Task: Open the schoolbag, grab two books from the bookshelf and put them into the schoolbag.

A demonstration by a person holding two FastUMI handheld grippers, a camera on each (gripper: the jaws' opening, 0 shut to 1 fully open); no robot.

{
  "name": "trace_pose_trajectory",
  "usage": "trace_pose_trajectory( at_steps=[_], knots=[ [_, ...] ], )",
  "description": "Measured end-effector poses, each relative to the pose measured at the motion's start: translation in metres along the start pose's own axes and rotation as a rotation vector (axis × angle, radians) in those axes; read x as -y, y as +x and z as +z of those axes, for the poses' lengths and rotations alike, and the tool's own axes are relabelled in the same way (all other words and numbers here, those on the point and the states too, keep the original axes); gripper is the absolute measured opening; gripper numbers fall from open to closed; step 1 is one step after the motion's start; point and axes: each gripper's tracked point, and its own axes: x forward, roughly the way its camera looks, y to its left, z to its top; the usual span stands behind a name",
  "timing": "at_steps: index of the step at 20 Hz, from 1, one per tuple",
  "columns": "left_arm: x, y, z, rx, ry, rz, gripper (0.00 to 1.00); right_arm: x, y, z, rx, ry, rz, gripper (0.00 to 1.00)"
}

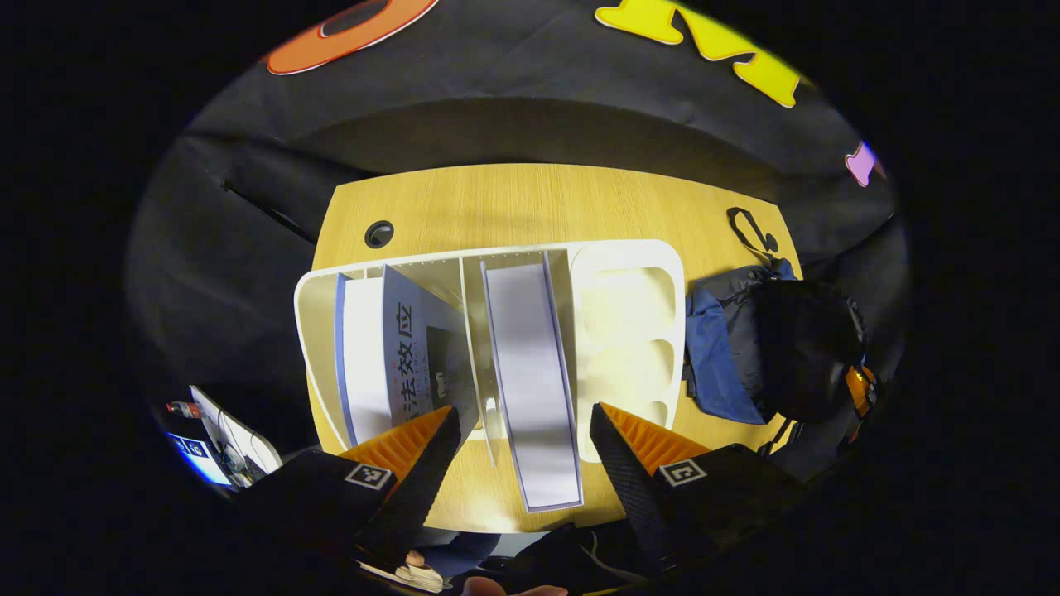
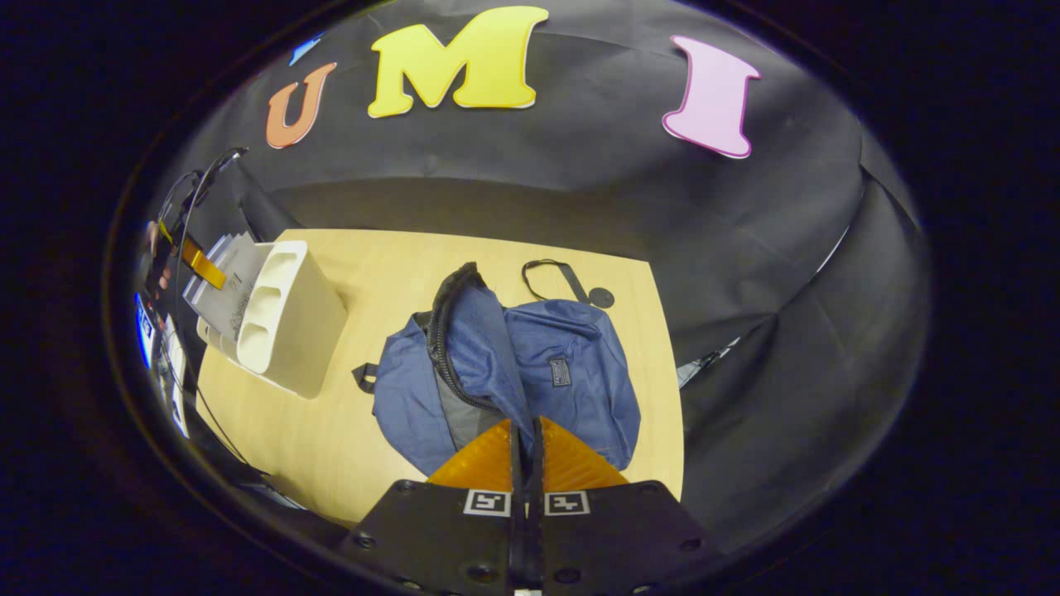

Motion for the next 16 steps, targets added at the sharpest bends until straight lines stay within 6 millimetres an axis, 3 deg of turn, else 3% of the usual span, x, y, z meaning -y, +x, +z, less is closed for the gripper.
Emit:
trace_pose_trajectory(
  at_steps=[1, 4, 16],
  knots=[
    [0.002, 0.002, -0.001, -0.009, -0.004, -0.002, 0.96, 0.002, 0.000, 0.001, 0.002, 0.002, 0.000, 0.00],
    [0.001, 0.005, 0.001, -0.022, -0.001, 0.013, 0.99, 0.003, 0.003, 0.000, 0.000, 0.003, 0.008, 0.00],
    [0.004, 0.013, -0.006, -0.111, -0.028, 0.073, 0.47, 0.015, 0.002, 0.005, 0.028, 0.010, 0.029, 0.00]
  ],
)
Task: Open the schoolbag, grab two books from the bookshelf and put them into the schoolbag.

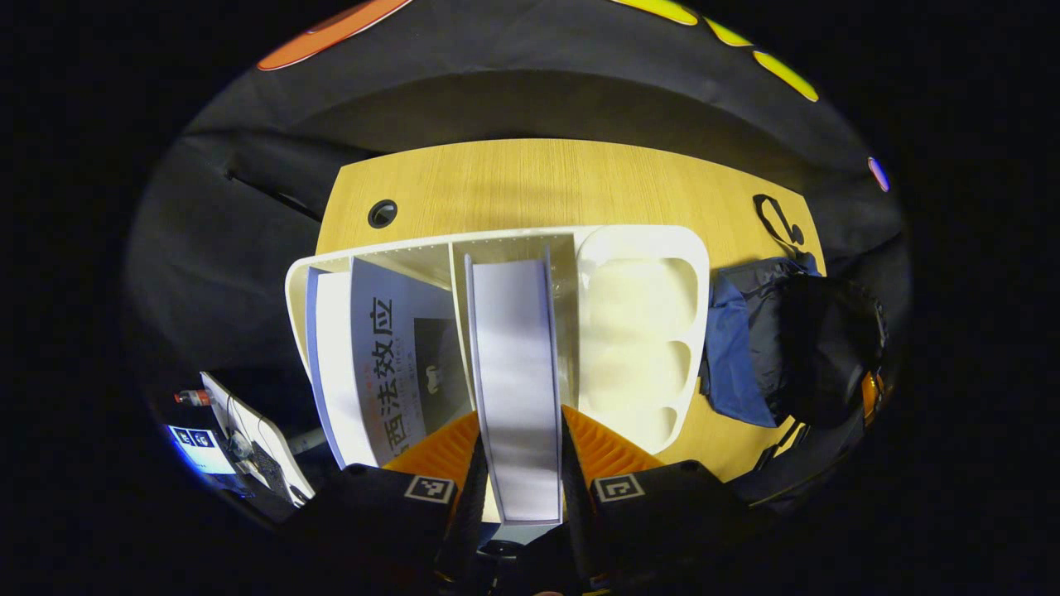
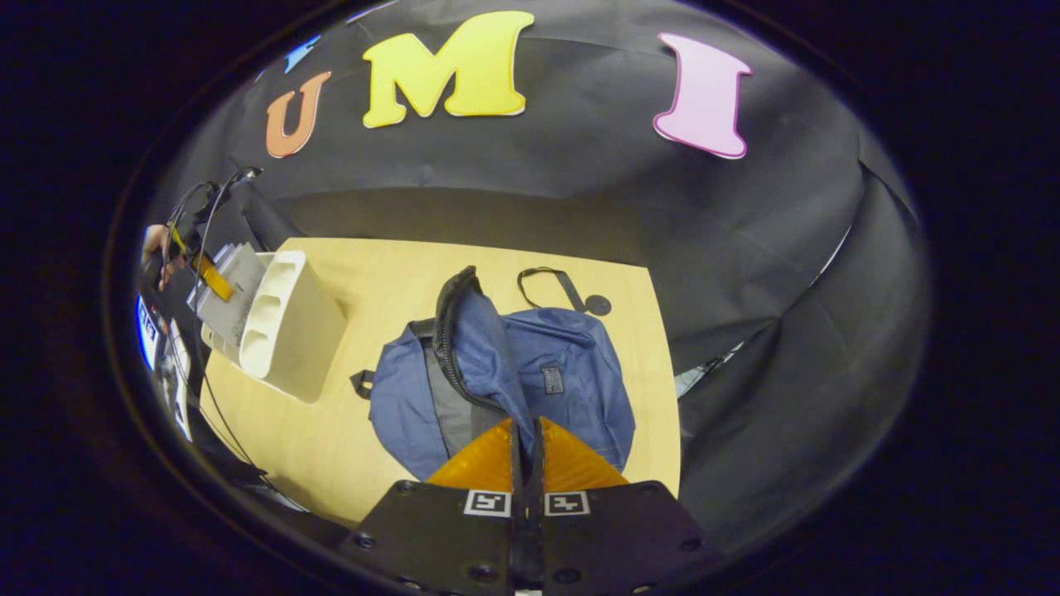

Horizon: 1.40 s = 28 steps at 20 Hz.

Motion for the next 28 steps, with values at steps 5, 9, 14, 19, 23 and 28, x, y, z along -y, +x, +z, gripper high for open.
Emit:
trace_pose_trajectory(
  at_steps=[5, 9, 14, 19, 23, 28],
  knots=[
    [-0.002, -0.011, -0.008, 0.011, -0.026, -0.002, 0.44, 0.000, -0.001, 0.001, 0.016, -0.007, 0.012, 0.00],
    [-0.016, -0.046, -0.023, 0.034, -0.025, 0.004, 0.40, -0.002, 0.002, 0.001, 0.016, -0.001, 0.022, 0.00],
    [-0.028, -0.118, -0.048, 0.083, -0.073, -0.058, 0.40, -0.003, 0.003, 0.003, 0.016, -0.015, 0.017, 0.00],
    [-0.029, -0.192, -0.061, 0.193, -0.111, -0.134, 0.40, -0.004, 0.002, 0.003, 0.011, -0.027, 0.008, 0.00],
    [-0.002, -0.225, -0.070, 0.230, -0.128, -0.249, 0.39, -0.004, 0.000, 0.004, 0.011, -0.033, -0.003, 0.00],
    [0.060, -0.228, -0.063, 0.252, -0.076, -0.405, 0.40, -0.004, -0.001, 0.005, 0.008, -0.034, -0.009, 0.00]
  ],
)
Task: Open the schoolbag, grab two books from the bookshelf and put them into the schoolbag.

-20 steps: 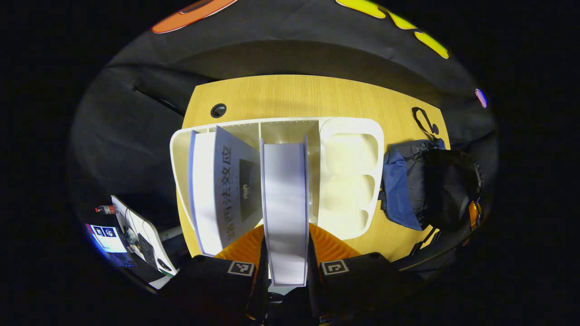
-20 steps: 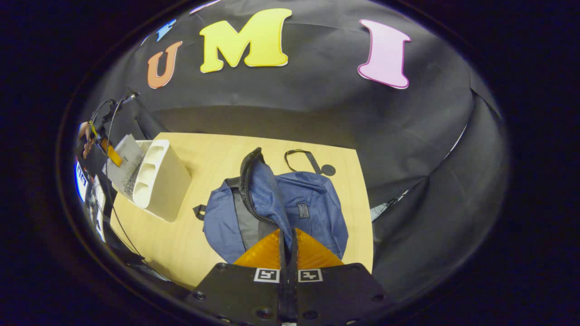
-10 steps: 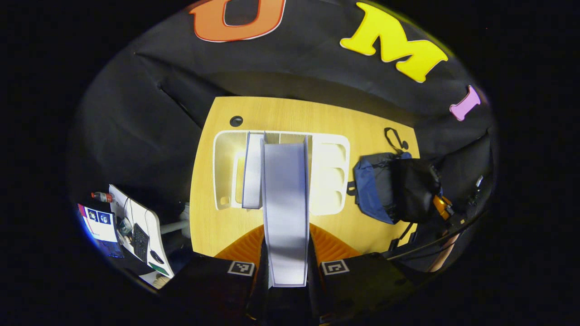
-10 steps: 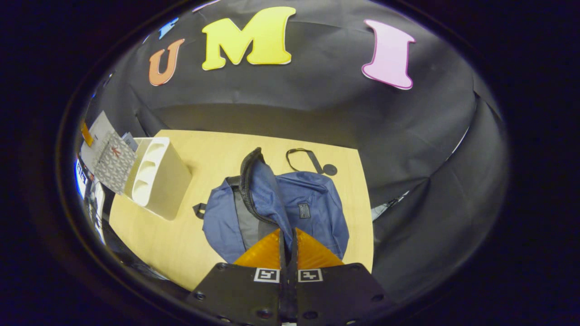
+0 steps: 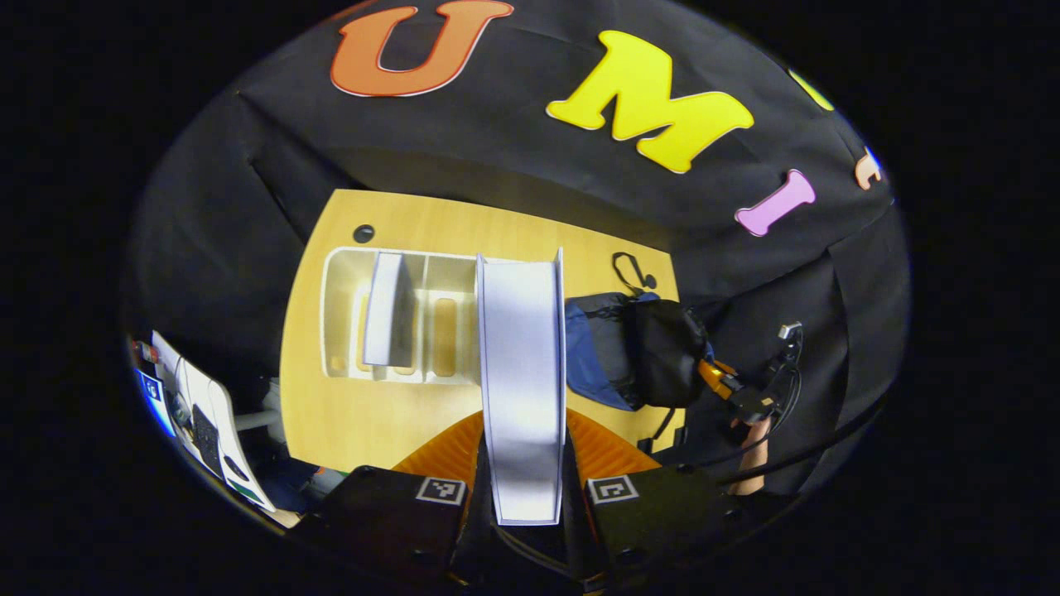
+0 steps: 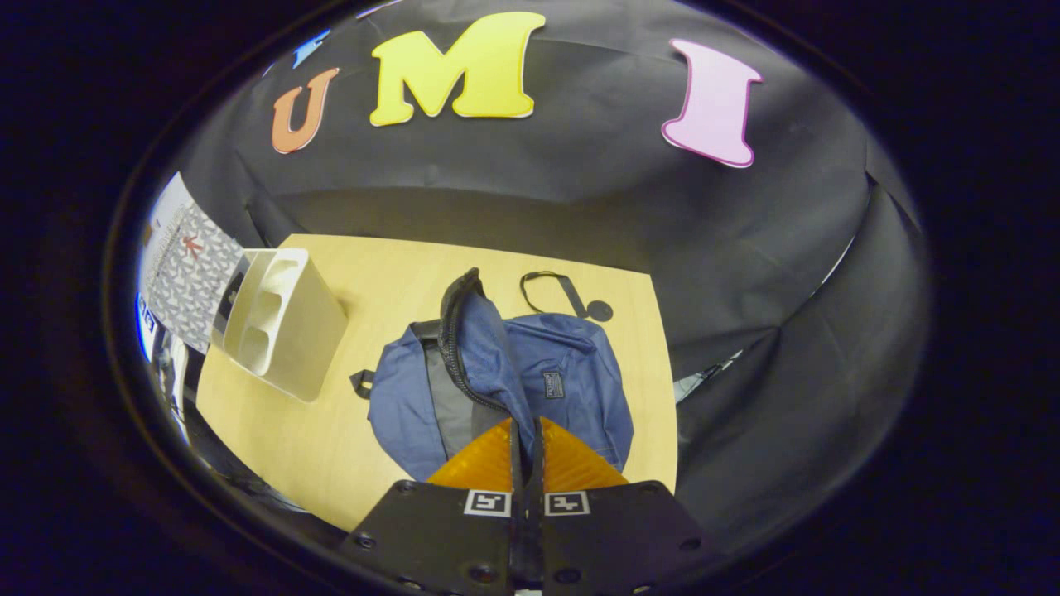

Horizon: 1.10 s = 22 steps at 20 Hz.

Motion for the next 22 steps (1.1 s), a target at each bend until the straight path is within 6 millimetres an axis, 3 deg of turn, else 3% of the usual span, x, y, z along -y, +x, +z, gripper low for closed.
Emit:
trace_pose_trajectory(
  at_steps=[4, 5, 6, 11, 15, 19, 22],
  knots=[
    [0.049, 0.032, 0.003, 0.006, -0.008, -0.147, 0.43, 0.002, -0.003, 0.005, 0.012, 0.035, 0.008, 0.00],
    [0.061, 0.044, 0.003, -0.005, -0.006, -0.186, 0.40, 0.005, -0.003, 0.006, 0.016, 0.041, 0.006, 0.00],
    [0.073, 0.057, 0.002, -0.012, -0.009, -0.224, 0.36, 0.005, -0.003, 0.005, 0.017, 0.050, 0.007, 0.00],
    [0.112, 0.132, -0.004, -0.044, -0.015, -0.307, 0.40, 0.010, -0.001, 0.004, 0.020, 0.104, 0.006, 0.00],
    [0.134, 0.197, -0.023, -0.063, -0.100, -0.368, 0.40, 0.013, 0.002, 0.003, 0.021, 0.146, 0.010, 0.00],
    [0.138, 0.255, -0.057, -0.126, -0.221, -0.380, 0.40, 0.018, 0.003, 0.002, 0.024, 0.150, 0.007, 0.00],
    [0.142, 0.297, -0.063, -0.103, -0.289, -0.403, 0.38, 0.020, 0.003, 0.001, 0.024, 0.140, 0.006, 0.00]
  ],
)
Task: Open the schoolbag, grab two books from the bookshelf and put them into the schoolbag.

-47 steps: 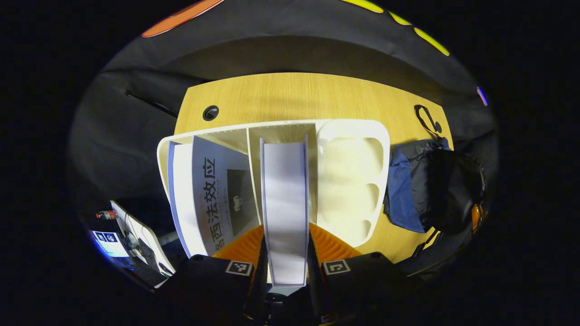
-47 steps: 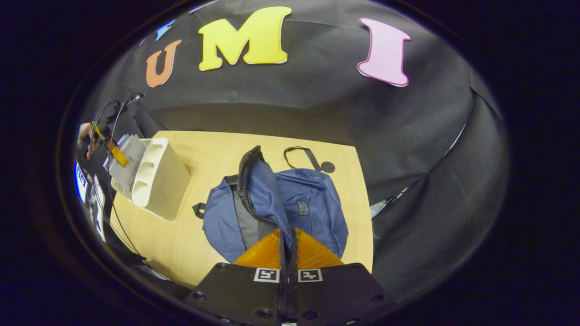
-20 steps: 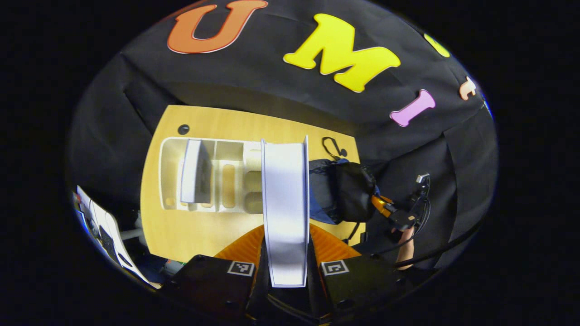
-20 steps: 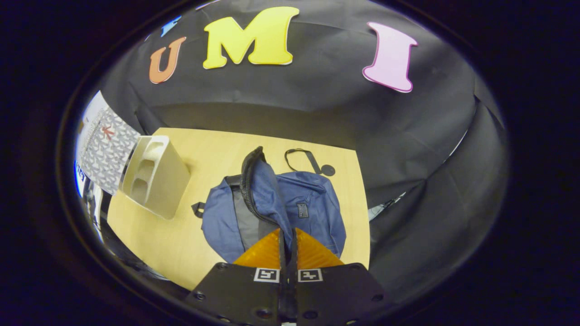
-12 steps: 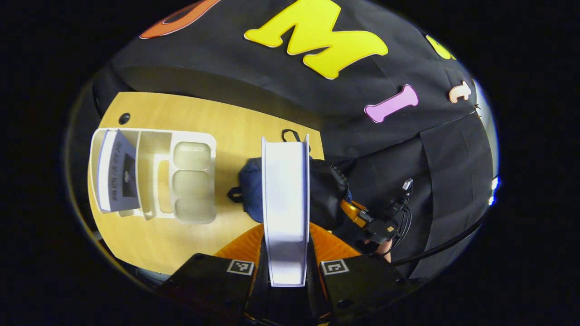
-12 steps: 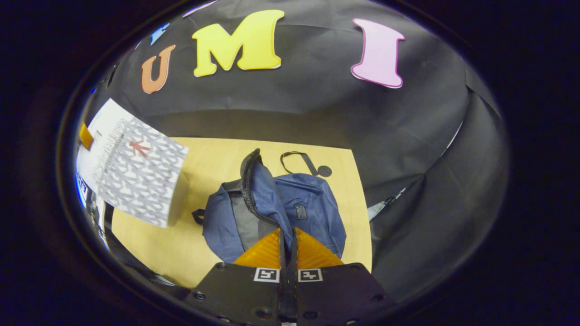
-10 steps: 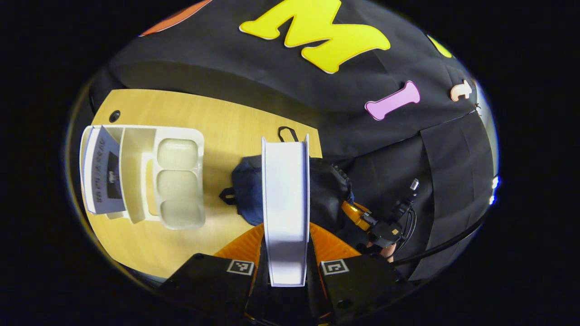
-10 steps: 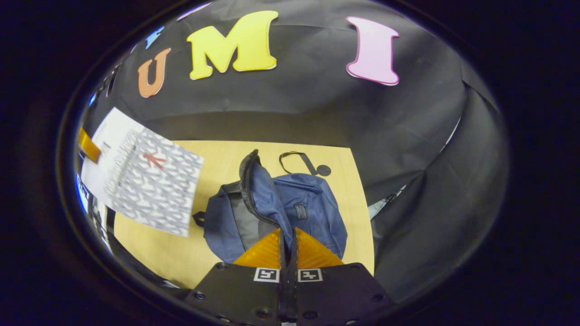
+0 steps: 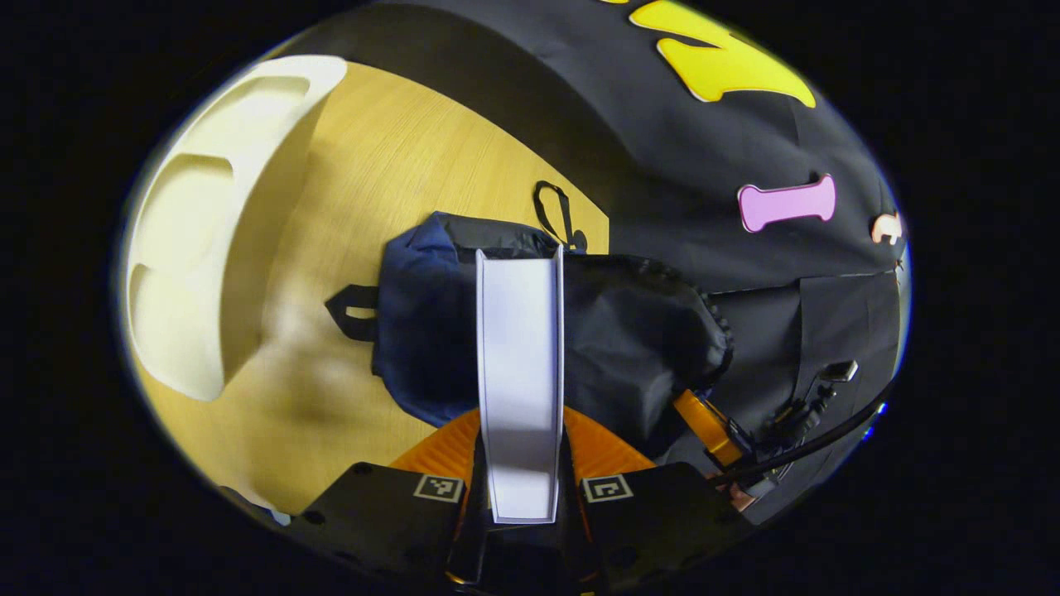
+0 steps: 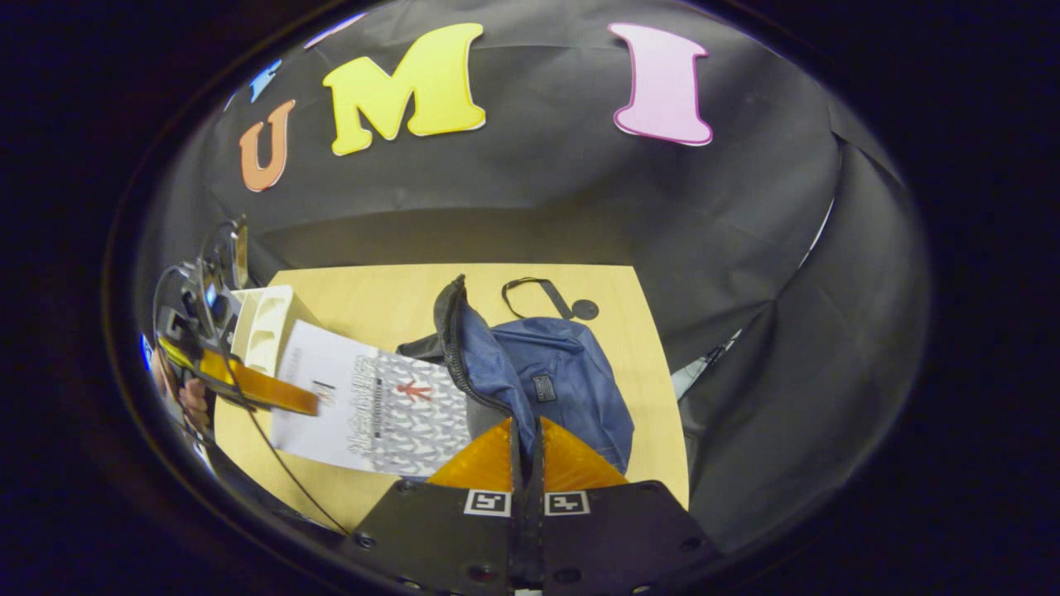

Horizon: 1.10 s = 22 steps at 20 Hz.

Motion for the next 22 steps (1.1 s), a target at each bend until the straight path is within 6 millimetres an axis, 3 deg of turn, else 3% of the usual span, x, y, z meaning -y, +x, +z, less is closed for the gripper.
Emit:
trace_pose_trajectory(
  at_steps=[6, 12, 21, 22],
  knots=[
    [0.005, 0.052, -0.007, 0.030, 0.027, -0.109, 0.38, -0.001, -0.003, 0.002, 0.010, -0.048, -0.004, 0.00],
    [0.007, 0.071, 0.008, 0.124, 0.019, -0.218, 0.37, -0.012, -0.008, 0.008, 0.025, -0.074, 0.000, 0.00],
    [-0.005, 0.093, -0.001, 0.159, -0.111, -0.349, 0.37, -0.042, -0.021, 0.019, 0.032, -0.148, 0.012, 0.03],
    [-0.007, 0.096, -0.003, 0.164, -0.121, -0.363, 0.37, -0.045, -0.021, 0.021, 0.033, -0.158, 0.008, 0.00]
  ],
)
